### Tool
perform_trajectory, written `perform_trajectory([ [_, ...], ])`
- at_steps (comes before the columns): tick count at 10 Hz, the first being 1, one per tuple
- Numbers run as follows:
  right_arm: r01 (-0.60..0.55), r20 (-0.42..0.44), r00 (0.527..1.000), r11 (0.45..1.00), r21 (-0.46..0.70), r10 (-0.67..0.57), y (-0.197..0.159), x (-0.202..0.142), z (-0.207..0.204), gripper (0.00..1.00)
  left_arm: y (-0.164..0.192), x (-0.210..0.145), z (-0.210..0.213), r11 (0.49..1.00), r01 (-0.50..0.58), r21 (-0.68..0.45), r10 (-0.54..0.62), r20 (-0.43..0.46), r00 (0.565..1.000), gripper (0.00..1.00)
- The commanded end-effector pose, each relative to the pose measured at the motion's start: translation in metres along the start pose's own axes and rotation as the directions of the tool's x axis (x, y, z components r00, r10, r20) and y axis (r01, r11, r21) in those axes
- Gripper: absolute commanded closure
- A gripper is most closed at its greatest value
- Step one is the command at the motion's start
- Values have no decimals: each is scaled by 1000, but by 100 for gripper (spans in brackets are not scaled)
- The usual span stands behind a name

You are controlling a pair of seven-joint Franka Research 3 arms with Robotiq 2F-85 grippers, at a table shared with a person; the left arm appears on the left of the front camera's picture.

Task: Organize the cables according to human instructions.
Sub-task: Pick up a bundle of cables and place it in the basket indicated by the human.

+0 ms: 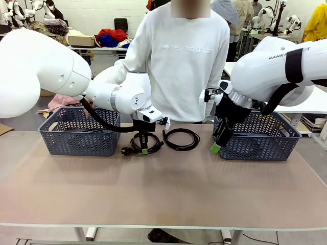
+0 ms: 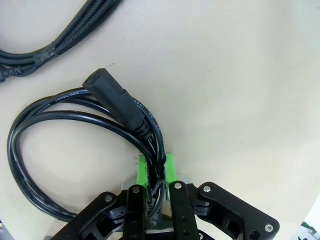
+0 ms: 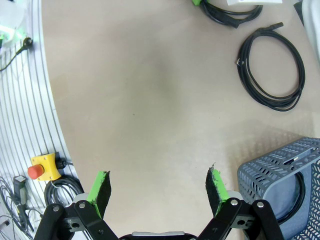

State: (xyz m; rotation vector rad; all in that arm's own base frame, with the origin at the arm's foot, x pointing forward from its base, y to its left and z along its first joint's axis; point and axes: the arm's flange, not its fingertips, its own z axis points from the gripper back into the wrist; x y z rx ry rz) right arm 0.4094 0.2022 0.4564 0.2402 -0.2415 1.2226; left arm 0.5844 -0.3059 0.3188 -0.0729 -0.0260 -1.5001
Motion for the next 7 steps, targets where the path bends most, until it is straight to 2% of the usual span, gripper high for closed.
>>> perform_trajectory([
  [1,-1,1,1000,1000,-7,1,-1,3,2,0,-8,-7,9,999,-25,32,26,-34,999,100],
  [2,-1,1,1000,1000,-7,1,-1,3,2,0,-10,-6,18,998,-21,56,22,-21,1000,100],
  [5,-1,1,1000,1000,-7,1,-1,3,2,0,-15,7,57,997,-11,81,16,-59,998,100],
  [7,-1,1,1000,1000,-7,1,-1,3,2,0,-17,20,90,996,37,86,-31,-74,997,100],
])
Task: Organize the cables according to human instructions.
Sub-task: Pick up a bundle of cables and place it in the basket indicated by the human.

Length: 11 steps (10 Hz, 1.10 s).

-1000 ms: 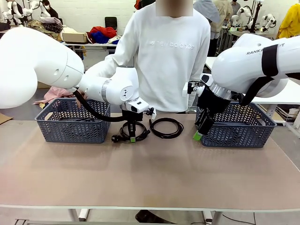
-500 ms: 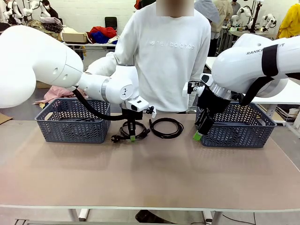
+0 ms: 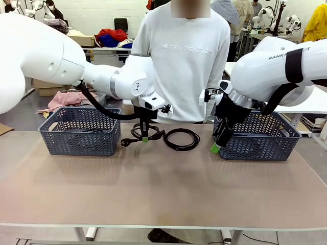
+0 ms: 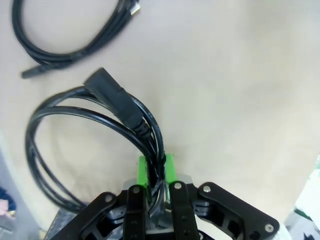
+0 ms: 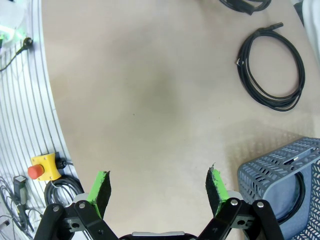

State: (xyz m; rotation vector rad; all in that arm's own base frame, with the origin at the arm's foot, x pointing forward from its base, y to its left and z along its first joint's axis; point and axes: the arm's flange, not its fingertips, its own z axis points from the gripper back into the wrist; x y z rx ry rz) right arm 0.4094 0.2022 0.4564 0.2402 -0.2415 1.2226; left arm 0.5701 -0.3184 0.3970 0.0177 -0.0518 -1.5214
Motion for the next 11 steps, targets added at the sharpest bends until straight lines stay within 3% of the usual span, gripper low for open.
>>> perform_trajectory([
  [1,-1,1,1000,1000,-7,1,-1,3,2,0,2,8,30,999,37,21,-36,-33,999,100],
  [5,-1,1,1000,1000,-7,1,-1,3,2,0,5,6,92,994,68,87,-63,-56,996,100],
  [11,-1,1,1000,1000,-7,1,-1,3,2,0,-21,-96,162,985,128,114,-135,55,989,100],
])
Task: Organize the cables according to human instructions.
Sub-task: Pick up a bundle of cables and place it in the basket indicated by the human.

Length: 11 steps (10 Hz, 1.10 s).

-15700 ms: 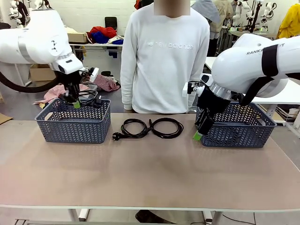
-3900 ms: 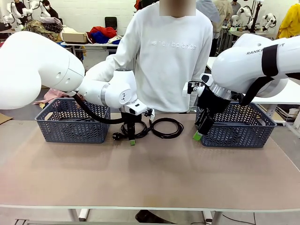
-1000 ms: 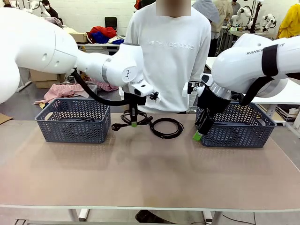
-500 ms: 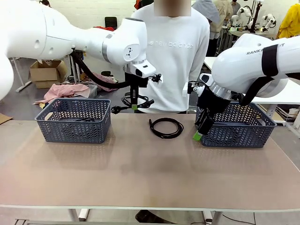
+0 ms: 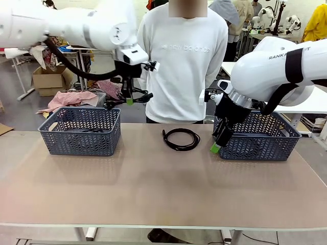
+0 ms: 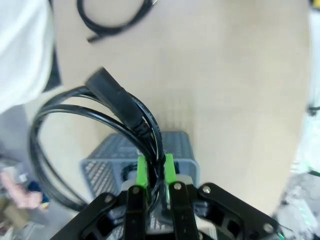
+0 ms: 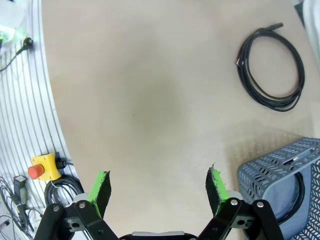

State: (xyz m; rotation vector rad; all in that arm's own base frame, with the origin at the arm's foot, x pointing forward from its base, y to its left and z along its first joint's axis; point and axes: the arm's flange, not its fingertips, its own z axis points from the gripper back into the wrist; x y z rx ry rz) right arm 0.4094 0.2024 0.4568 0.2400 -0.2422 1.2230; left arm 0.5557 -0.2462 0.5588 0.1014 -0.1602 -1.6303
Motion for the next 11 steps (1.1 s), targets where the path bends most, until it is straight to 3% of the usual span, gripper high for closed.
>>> perform_trajectory([
  [1,0,1,1000,1000,-6,0,-1,3,1,0,-26,-49,9,1000,15,-22,-14,71,997,100],
  [3,0,1,1000,1000,-6,0,-1,3,1,0,-37,-89,19,1000,18,-23,-15,117,993,100],
  [6,0,1,1000,1000,-6,0,-1,3,1,0,-42,-143,14,999,38,-14,-36,116,993,100],
  [11,0,1,1000,1000,-6,0,-1,3,1,0,-32,-190,-30,1000,-19,-16,20,118,993,100],
])
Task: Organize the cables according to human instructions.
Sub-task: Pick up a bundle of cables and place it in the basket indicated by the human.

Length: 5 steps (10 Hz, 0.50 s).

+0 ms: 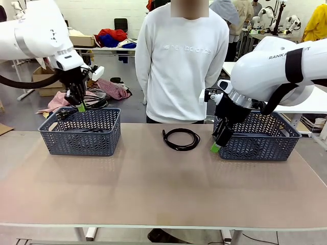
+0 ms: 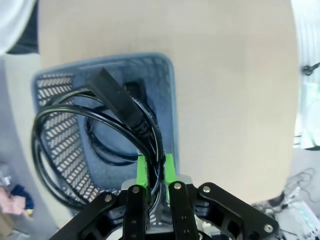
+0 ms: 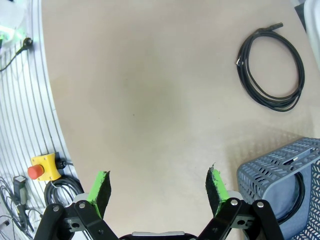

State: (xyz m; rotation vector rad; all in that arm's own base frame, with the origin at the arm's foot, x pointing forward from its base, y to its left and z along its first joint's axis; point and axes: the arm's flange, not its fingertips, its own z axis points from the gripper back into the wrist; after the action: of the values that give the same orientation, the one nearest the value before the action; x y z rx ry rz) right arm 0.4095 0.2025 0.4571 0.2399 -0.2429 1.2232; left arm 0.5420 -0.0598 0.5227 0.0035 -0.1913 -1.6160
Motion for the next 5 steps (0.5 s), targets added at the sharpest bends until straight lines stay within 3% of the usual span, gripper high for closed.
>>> perform_trajectory([
  [1,0,1,1000,1000,-6,0,-1,2,1,0,2,-7,-12,999,-14,33,13,27,1000,100],
  [5,0,1,1000,1000,-6,0,-1,2,1,0,18,-16,-48,999,-38,15,38,28,999,100],
])
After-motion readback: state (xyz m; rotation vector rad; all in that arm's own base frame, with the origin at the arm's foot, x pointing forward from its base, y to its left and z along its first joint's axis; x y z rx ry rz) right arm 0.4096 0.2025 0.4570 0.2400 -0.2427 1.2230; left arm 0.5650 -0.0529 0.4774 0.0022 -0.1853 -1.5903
